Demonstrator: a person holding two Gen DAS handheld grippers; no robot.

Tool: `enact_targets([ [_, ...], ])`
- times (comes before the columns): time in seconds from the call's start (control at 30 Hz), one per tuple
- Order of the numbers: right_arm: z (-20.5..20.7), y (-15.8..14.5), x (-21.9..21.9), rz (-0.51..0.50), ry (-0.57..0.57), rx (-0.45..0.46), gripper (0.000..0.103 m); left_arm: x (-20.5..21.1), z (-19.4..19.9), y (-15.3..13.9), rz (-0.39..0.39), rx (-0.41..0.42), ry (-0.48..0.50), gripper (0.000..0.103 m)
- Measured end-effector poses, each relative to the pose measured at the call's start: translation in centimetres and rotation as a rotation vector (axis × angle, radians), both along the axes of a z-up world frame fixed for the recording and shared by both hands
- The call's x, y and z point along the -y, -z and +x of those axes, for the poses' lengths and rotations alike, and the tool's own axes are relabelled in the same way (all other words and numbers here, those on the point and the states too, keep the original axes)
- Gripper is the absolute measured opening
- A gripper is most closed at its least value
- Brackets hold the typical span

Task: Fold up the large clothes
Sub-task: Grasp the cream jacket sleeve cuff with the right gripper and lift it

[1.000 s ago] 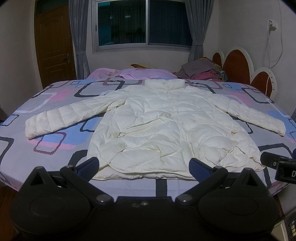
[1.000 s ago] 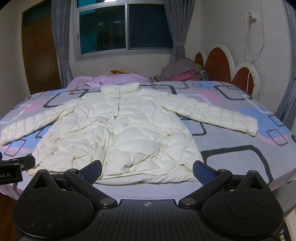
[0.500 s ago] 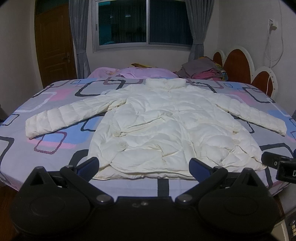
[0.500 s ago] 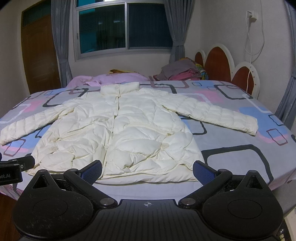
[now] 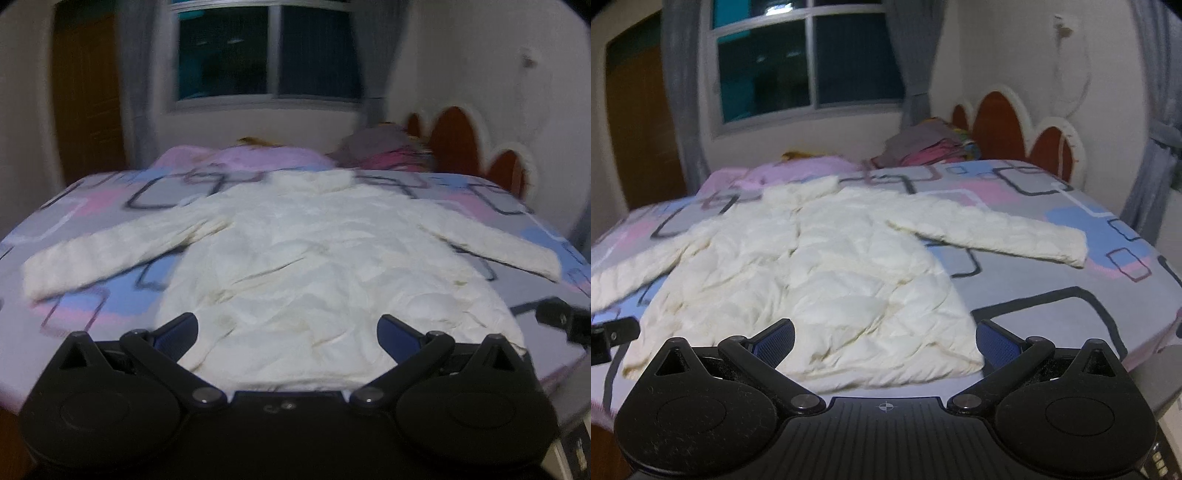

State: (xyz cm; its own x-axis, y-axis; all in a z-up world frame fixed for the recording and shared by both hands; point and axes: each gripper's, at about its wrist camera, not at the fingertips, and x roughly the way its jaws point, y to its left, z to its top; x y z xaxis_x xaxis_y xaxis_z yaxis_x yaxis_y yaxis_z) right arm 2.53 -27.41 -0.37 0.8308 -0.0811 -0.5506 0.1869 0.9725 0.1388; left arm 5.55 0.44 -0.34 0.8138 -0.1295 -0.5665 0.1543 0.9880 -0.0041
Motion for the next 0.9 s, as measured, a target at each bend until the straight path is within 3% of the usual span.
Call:
enact_targets([
  [0.17,1.6,-0.4,3.3,0.026,0.122,0.031,0.103,0.7,2.9,-0.5,-0.052,0.105,0.033,0.103],
  [0.47,6.3,1.5,13.3,0.085,0.302,0.061,0.101,6.5,11.9,1.5,-0.111,-0.003,0.137,0.103],
  [0.5,7.2,1.9,14.8,0.101,0.309,0.062,0.089,7.5,13.0,1.8,-0.11,-0.012,0.133,0.103],
  [0.53,8.4,2.5,16.7,0.129,0.316,0.05,0.056,8.7,14.2,2.1,-0.108,-0.016,0.128,0.103],
  [0.57,9.4,3.1,18.2,0.155,0.33,0.043,0.043,9.8,15.3,2.3,-0.107,-0.02,0.131,0.103],
  [0.7,14.0,6.6,26.0,0.311,0.404,0.03,0.043,14.8,19.9,3.4,-0.081,-0.036,0.144,0.103],
  [0.9,18.5,13.3,35.2,0.632,0.476,-0.059,0.044,21.8,25.5,4.2,-0.002,-0.083,0.118,0.103],
])
